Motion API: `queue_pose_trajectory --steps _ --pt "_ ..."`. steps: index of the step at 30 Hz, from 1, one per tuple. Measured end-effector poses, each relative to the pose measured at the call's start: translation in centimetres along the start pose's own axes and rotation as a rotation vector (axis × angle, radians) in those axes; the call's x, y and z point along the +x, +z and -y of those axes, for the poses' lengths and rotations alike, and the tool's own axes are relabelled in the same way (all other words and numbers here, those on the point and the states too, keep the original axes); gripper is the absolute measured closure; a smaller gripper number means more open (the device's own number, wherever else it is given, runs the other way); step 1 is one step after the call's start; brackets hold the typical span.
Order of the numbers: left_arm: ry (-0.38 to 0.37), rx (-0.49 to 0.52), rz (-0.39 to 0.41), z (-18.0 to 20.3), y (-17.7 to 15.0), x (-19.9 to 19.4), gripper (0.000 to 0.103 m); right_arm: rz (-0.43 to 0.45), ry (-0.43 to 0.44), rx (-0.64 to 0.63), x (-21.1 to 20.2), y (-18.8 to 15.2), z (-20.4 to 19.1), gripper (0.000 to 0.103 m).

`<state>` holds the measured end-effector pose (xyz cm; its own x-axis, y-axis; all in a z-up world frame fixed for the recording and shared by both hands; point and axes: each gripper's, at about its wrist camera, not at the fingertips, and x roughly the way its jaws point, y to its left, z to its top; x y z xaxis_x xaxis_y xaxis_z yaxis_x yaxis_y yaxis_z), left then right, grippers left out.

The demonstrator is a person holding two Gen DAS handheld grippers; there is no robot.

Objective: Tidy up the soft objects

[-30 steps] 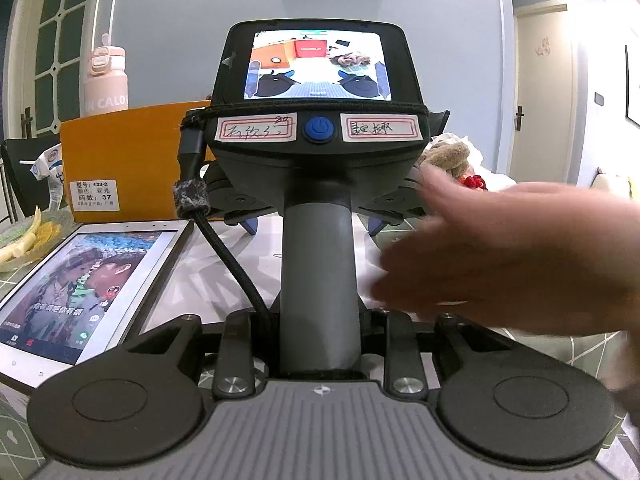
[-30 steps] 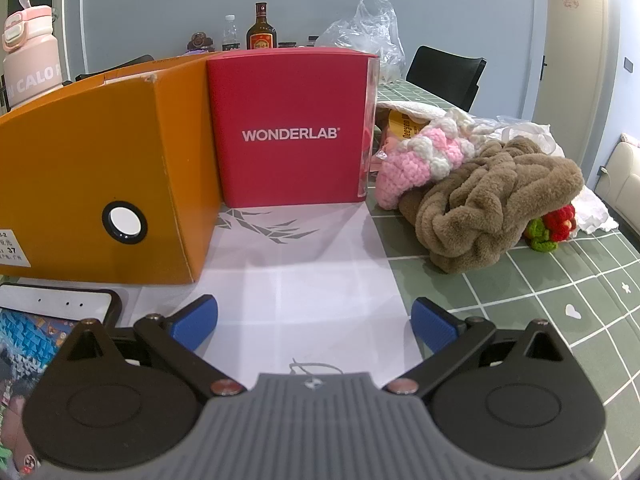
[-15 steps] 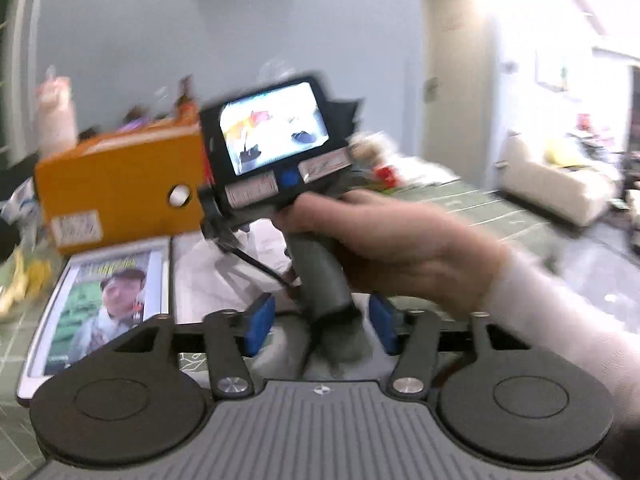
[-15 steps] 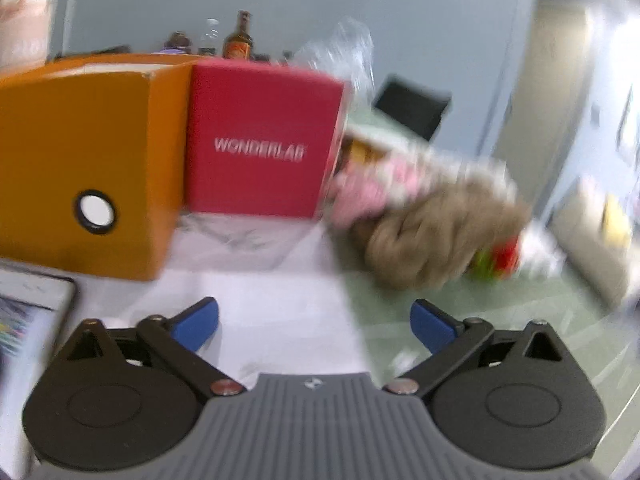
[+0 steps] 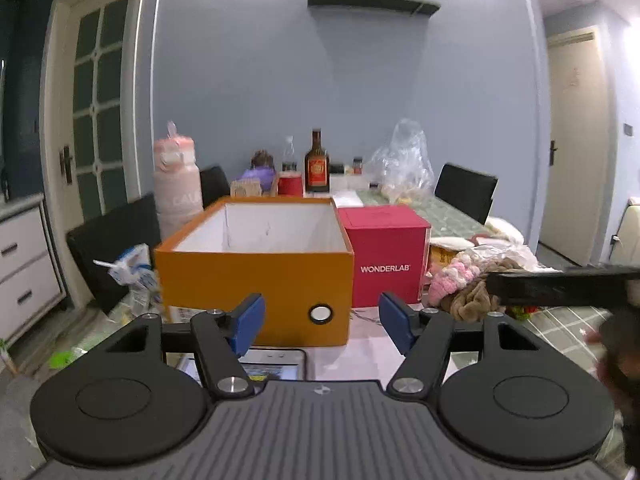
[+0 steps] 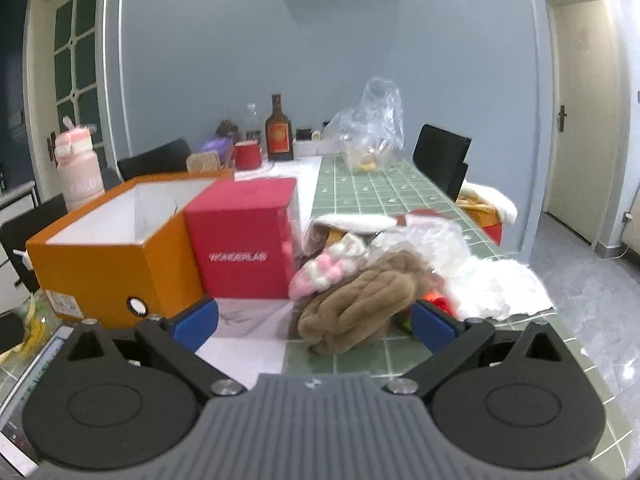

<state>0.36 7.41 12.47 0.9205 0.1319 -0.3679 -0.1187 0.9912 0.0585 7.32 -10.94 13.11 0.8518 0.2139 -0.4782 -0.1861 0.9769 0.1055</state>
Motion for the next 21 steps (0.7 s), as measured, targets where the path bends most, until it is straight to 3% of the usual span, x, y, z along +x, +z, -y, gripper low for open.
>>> queue_pose_trajectory --steps 2,4,6,9,14,21 --pt "0.010 -0.019 -0.055 1.0 0.7 1.4 0.026 0.039 0.028 0.046 -0.1 0.1 1.1 0.006" --pt "0.018 -0.015 -0.076 2.3 1.1 2.0 0.026 0.050 -0.019 0.063 -0.1 0.4 1.1 0.006" --pt "0.014 -0.007 -0.088 3.0 1.7 2.9 0.026 0.007 -0.052 0.072 0.3 0.7 1.2 0.006" --pt "-0.012 -0.028 -0.074 3.1 2.5 3.8 0.026 -0.024 -0.026 0.093 0.8 1.1 2.2 0.006" --pt "-0.046 -0.055 -0.088 2.9 3.7 5.1 0.027 -0.034 -0.067 0.014 1.7 1.6 1.7 0.006" --pt "-0.048 -0.047 -0.091 2.9 4.9 7.2 0.027 -0.037 -0.052 -0.019 2.9 2.5 1.4 0.006"
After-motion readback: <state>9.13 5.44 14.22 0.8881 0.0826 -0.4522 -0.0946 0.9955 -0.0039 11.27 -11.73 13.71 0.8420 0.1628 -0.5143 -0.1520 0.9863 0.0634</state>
